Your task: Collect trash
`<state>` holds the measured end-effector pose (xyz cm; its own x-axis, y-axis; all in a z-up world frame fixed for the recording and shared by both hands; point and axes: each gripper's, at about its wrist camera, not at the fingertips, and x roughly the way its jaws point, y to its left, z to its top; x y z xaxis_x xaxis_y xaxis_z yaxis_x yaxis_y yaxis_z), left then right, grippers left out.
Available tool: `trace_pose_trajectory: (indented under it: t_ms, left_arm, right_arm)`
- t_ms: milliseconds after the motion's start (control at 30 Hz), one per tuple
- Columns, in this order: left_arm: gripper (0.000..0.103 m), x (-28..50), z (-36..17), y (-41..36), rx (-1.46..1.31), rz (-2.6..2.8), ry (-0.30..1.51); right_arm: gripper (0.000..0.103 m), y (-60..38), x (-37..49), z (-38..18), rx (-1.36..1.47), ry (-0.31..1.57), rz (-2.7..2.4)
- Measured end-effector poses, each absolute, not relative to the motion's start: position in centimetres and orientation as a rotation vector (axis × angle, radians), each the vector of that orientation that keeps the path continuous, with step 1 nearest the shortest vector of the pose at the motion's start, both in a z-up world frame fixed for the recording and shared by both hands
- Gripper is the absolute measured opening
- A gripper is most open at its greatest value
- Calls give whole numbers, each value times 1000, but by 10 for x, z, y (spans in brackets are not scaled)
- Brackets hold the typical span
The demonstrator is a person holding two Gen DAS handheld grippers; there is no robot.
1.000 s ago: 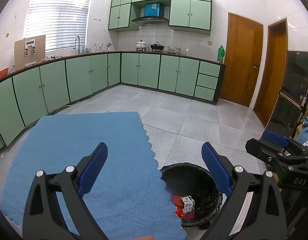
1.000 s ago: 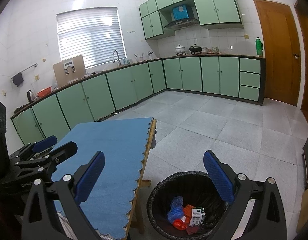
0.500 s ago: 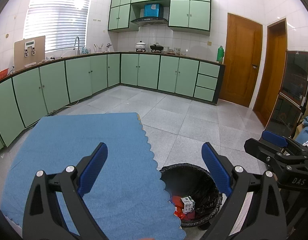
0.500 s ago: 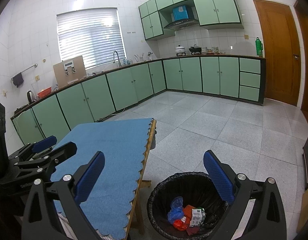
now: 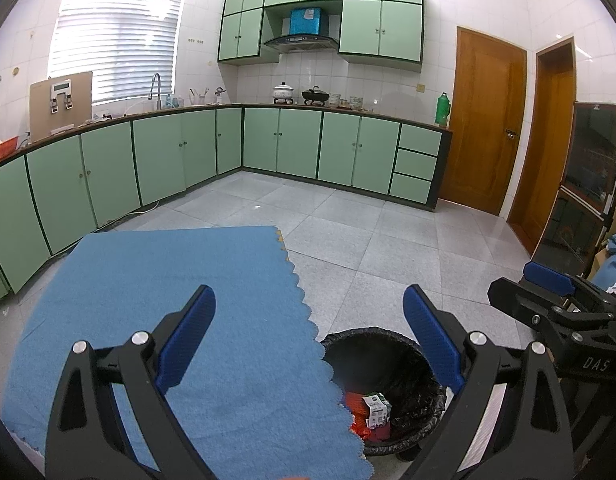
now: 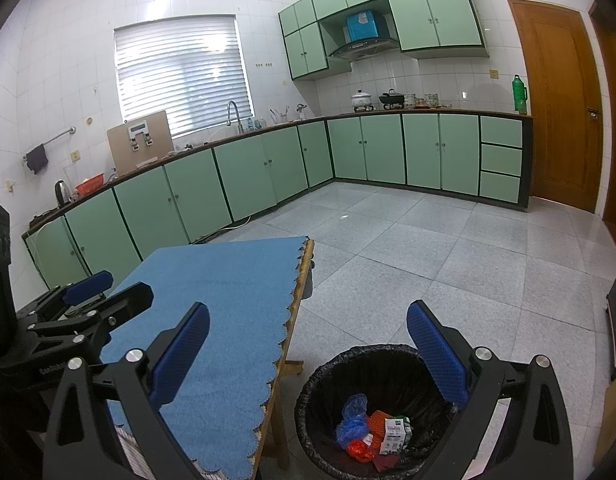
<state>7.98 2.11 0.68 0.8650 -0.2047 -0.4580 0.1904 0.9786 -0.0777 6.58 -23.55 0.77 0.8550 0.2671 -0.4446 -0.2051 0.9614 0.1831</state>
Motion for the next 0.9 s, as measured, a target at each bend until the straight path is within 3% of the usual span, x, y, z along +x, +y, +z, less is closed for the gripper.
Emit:
trace_pose_trajectory:
  t_ms: [900]
  left_arm:
    - [92,80,7,24,-32,-205,485]
  right_arm:
    - [97,-233,67,10,127,488,252]
